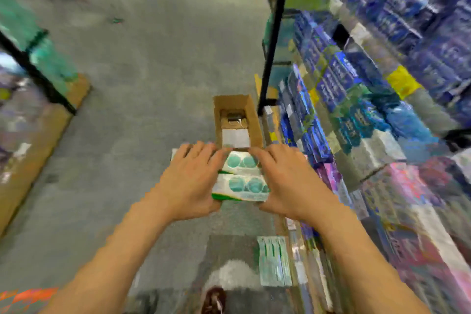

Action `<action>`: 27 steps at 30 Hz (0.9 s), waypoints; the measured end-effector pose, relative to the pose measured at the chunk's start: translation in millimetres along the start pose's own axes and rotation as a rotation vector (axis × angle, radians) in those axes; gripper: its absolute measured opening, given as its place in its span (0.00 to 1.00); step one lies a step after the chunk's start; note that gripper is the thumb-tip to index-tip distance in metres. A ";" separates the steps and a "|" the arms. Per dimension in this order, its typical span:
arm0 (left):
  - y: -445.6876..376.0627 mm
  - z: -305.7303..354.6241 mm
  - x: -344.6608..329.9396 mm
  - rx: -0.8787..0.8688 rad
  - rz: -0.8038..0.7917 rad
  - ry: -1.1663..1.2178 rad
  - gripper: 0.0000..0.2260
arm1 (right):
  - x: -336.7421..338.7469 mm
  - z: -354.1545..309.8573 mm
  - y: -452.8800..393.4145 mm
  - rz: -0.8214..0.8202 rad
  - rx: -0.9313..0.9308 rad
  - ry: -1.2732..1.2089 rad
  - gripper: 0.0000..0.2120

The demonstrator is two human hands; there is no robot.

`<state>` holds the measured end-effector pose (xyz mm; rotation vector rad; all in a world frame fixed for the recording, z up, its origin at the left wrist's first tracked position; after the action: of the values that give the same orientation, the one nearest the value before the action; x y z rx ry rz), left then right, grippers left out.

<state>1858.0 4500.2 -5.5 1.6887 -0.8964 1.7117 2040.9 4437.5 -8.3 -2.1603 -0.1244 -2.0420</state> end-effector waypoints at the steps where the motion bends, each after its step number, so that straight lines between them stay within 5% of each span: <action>1: 22.5 -5.2 23.0 0.063 0.009 -0.018 0.38 | 20.2 -18.7 -4.9 0.009 0.072 0.005 0.42; 8: 200.6 -26.8 112.9 0.510 0.078 -0.162 0.39 | 93.6 -172.2 -24.5 0.134 0.606 0.004 0.41; 17: 435.4 -29.5 128.3 1.090 0.076 -0.159 0.39 | 83.8 -402.6 -20.3 0.219 1.149 -0.072 0.42; 21: 524.8 -29.8 120.5 1.413 0.034 -0.034 0.43 | 59.8 -489.1 -0.4 0.231 1.039 -0.362 0.47; 23: 554.7 -29.4 116.9 1.570 0.028 0.070 0.46 | 49.6 -513.1 17.3 0.021 0.816 -0.790 0.47; 27: 587.8 -30.3 102.9 1.704 0.061 0.112 0.47 | 16.0 -556.1 51.9 -1.002 0.137 -1.448 0.50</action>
<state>1373.1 4156.6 56.4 2.2860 1.0059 2.7675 1504.3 4287.1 32.5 -3.2209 -1.6202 -0.0368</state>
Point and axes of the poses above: each hand's wrist, its own y-axis away from the middle knuckle, its own x-axis out of the back of the hand, z = x × y, the point moved 2 cm from there along -y, towards the middle knuckle, and after that the axes turned 4 degrees about -z, right-handed, at the moved point
